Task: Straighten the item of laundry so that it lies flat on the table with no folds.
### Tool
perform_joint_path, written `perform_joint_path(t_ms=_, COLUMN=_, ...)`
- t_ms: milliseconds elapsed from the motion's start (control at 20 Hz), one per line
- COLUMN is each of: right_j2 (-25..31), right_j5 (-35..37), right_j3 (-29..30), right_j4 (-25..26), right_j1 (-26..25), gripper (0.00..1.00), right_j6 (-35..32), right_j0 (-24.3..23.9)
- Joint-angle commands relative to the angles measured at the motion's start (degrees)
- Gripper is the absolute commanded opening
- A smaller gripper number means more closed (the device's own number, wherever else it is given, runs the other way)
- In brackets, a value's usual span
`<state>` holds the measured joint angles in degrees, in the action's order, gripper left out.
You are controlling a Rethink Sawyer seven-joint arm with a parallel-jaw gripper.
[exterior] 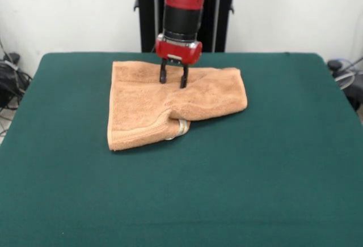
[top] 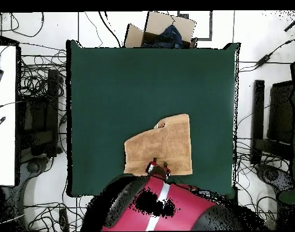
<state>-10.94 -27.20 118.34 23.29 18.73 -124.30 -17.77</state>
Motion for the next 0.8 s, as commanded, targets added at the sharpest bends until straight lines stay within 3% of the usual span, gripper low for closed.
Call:
perform_joint_path(t_ms=50, right_j2=3.8, right_j5=10.5, right_j3=-19.8, right_j4=1.2, right_j1=-13.5, gripper=1.0, right_j6=0.9, right_j0=-7.1)
perform_joint_path(t_ms=800, right_j2=6.8, right_j5=16.4, right_j3=-26.2, right_j4=11.0, right_j1=-14.1, gripper=1.0, right_j6=2.1, right_j0=-11.1)
